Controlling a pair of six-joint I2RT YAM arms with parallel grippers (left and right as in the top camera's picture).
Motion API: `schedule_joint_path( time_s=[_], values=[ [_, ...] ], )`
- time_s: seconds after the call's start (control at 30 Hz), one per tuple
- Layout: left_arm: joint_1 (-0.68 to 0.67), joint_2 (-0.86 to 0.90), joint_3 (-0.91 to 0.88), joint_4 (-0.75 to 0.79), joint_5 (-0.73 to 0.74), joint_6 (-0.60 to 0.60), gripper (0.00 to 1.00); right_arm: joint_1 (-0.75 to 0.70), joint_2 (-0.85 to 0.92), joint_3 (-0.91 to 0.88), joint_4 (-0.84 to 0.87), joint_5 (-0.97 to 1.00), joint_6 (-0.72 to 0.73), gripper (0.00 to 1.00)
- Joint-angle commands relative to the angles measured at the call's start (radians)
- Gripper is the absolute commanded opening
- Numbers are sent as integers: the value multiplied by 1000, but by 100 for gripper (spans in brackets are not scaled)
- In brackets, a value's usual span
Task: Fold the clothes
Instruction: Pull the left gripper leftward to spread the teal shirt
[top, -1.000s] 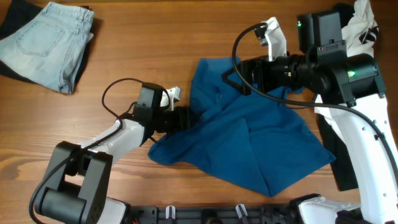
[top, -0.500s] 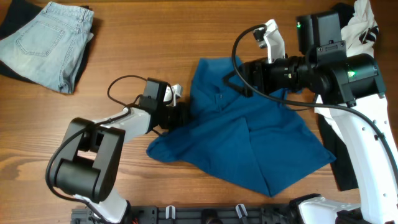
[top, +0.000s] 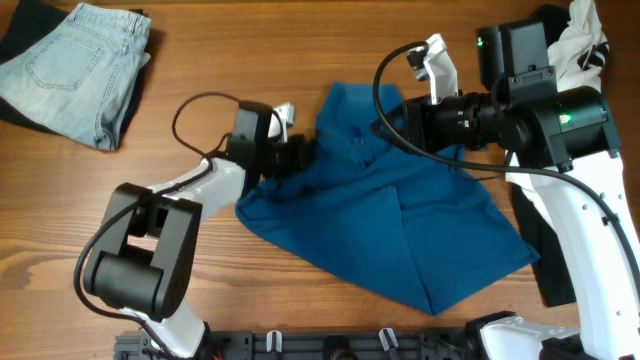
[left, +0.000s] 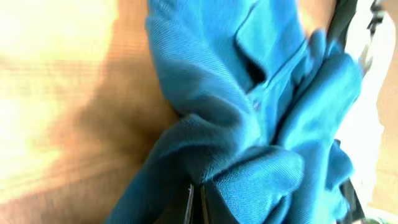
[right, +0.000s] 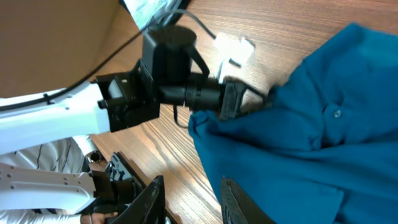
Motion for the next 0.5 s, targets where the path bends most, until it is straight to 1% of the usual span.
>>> schedule_joint_path(
  time_s=[0.0, 0.07, 0.17, 0.47],
  values=[
    [14, -68, 45, 10, -133, -14, 4, -2, -19, 20, -3, -19, -16, 30],
    [34, -93, 45, 8, -167, -17, 4, -2, -19, 20, -4, -19, -16, 30],
    [88, -117, 45, -19, -172, -57, 4, -2, -19, 20, -5, -19, -16, 30],
    [314, -131, 45, -154, -160, -100, 4, -2, -19, 20, -5, -19, -16, 32]
  ],
)
